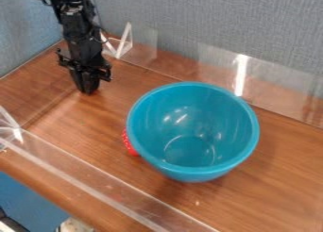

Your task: Remove the strawberry from inside the blue bowl and put it on the table

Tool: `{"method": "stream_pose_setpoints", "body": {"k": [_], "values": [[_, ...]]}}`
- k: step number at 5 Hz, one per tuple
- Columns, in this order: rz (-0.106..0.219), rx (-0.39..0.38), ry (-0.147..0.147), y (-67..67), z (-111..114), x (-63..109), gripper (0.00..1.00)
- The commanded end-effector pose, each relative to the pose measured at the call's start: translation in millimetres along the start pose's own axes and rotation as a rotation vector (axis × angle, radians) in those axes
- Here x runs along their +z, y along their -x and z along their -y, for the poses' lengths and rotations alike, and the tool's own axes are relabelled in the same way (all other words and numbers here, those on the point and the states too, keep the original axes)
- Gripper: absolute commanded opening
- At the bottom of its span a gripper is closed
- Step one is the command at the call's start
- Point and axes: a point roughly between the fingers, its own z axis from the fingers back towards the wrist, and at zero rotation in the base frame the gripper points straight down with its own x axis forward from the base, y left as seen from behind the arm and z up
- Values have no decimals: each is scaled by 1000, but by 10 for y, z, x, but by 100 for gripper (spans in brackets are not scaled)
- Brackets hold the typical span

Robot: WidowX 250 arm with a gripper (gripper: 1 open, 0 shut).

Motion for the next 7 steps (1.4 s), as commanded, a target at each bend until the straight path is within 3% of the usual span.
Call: {"method": "stream_pose_setpoints", "body": {"k": [1,3,7], "values": [[-88,39,22,242,-90,-136,100],[-83,45,14,263,-117,15,100],[-69,59,5,256,-132,130,100]]}}
